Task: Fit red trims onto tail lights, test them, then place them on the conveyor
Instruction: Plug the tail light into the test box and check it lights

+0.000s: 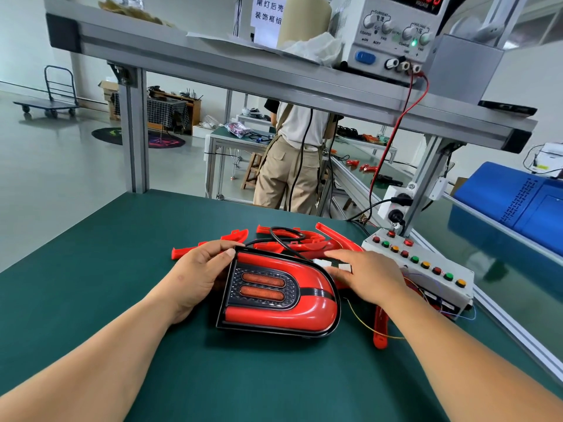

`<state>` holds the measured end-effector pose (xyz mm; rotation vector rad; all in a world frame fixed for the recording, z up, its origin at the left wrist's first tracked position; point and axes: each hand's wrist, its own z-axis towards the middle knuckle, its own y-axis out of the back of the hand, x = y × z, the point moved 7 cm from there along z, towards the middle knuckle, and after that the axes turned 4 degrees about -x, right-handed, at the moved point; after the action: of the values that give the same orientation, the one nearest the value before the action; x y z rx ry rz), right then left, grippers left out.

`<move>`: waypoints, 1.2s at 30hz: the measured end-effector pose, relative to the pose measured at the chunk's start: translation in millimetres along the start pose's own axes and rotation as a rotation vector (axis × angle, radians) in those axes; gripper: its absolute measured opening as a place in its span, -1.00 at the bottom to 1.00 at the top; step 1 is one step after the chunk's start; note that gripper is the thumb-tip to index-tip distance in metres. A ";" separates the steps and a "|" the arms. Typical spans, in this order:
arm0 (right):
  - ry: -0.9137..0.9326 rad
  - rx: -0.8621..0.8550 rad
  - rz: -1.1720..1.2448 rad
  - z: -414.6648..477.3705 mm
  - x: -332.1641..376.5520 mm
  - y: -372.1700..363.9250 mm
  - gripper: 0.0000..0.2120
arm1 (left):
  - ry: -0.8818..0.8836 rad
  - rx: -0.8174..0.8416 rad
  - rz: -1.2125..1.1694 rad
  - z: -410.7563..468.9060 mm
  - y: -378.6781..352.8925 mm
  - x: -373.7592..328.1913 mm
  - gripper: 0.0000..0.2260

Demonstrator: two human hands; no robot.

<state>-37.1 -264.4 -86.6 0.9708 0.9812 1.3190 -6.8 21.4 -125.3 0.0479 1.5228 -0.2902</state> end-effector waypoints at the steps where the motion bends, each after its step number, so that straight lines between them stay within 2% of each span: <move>1: -0.007 0.007 -0.030 -0.9 -0.8 1.0 -0.24 | 0.001 0.002 -0.004 0.0 -0.2 0.3 -0.80; 3: -0.046 0.023 -0.047 -1.8 -1.7 6.4 -0.08 | -0.004 0.004 0.001 0.2 0.1 0.6 -0.81; 5: -0.064 0.036 -0.078 1.8 -1.7 13.2 -0.09 | -0.011 0.006 0.010 0.8 0.6 1.1 -0.81; 7: -0.066 0.049 -0.103 11.5 -1.5 17.9 -0.33 | -0.008 0.009 0.009 1.4 1.3 1.9 -0.81; 9: -0.058 0.056 0.002 24.4 6.6 21.3 -0.59 | -0.006 0.010 0.007 2.2 1.8 2.6 -0.81; 12: -0.036 0.075 0.210 44.9 37.1 22.0 -0.77 | -0.012 0.007 0.007 2.6 2.1 3.3 -0.81; 16: -0.031 0.255 0.264 71.9 74.9 0.7 -0.59 | -0.021 0.008 0.005 3.1 2.6 3.2 -0.81; 19: -0.028 0.403 0.183 84.3 90.0 -14.5 -0.48 | -0.009 0.024 -0.015 3.0 1.9 3.8 -0.81; 22: -0.001 0.445 0.069 91.1 99.3 -23.7 -0.42 | -0.010 0.034 -0.023 2.9 1.9 3.7 -0.81; 27: 0.056 0.374 0.043 98.3 107.2 -29.6 -0.63 | -0.011 0.033 -0.036 2.1 1.5 3.1 -0.79; 31: 0.177 0.090 0.034 98.4 110.4 -4.3 -0.86 | -0.032 0.043 -0.033 2.3 1.6 2.7 -0.79; 33: 0.234 -0.004 0.052 92.6 110.8 8.6 -0.82 | -0.047 0.046 -0.022 2.3 1.5 2.1 -0.77; 36: 0.291 0.035 0.093 80.4 113.1 17.6 -0.70 | -0.066 0.042 -0.029 0.8 1.7 0.5 -0.76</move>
<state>35.6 -151.5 -47.2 0.8739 1.1946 1.5552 -5.6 22.8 -126.0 0.0495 1.4531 -0.3439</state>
